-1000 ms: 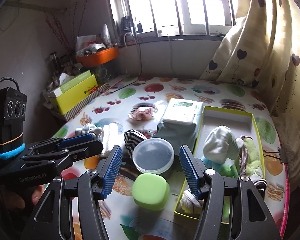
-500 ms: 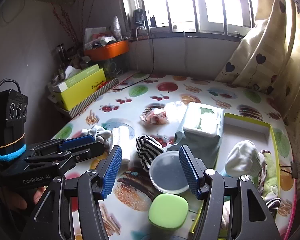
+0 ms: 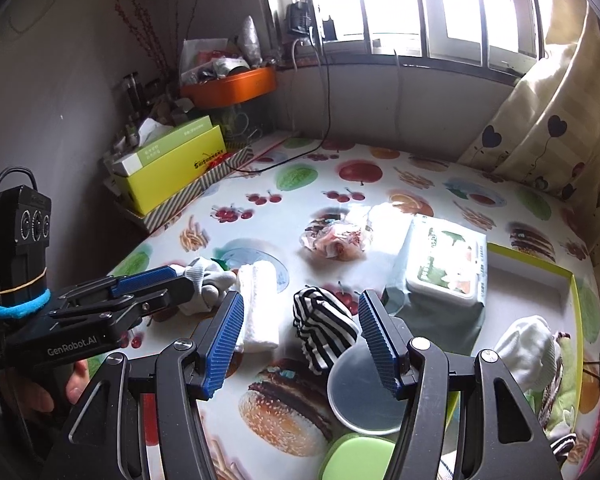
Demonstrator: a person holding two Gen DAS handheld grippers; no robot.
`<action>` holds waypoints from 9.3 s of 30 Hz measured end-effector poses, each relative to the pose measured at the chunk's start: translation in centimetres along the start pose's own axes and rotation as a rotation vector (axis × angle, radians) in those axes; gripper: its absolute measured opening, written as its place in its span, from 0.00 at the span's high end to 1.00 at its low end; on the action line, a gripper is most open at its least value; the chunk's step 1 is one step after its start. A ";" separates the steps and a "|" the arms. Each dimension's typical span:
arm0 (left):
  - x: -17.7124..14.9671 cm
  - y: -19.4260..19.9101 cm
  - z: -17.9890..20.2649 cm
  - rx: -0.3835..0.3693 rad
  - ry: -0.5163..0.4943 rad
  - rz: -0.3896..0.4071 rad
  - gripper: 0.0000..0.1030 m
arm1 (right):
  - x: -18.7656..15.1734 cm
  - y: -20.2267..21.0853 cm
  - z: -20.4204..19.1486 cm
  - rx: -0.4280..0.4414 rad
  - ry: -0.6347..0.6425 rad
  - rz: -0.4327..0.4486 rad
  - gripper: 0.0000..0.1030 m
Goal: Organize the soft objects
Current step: 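Move the left tool to the white sock while the right tool approaches the striped sock, then grasp the white sock with the left tool while the right tool grasps the clear bag with pink item, then carry the white sock and plastic bag toward the yellow-rimmed tray, then lower the plastic bag into the tray and open the right tool, then lower the white sock into the tray and open the left tool, then lift both tools out of the tray toward the remaining table items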
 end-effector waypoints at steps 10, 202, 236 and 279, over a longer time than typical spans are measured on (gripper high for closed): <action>0.5 0.4 -5.2 0.103 0.074 0.013 0.55 | 1.3 -2.4 -1.3 0.004 0.032 -0.035 0.42; 0.8 -21.7 20.8 -0.097 -0.358 -0.256 0.76 | -10.1 5.1 24.7 -0.274 -0.392 0.023 0.44; -1.7 -11.2 21.6 -0.198 -0.345 -0.184 0.59 | -8.2 9.3 19.2 -0.265 -0.301 0.086 0.44; -2.7 -4.5 13.9 -0.127 -0.224 -0.122 0.59 | -5.9 7.9 10.0 -0.197 -0.130 0.045 0.44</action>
Point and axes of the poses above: each gripper's, at about its wrist camera, not at the fingertips, and y roughly against the way its jaws point, z to its right, x to its top, the point moved 6 cm from there along -y, roughly the way its jaws point, and after that the axes turned 14 degrees about -x, right-handed, at the moved point
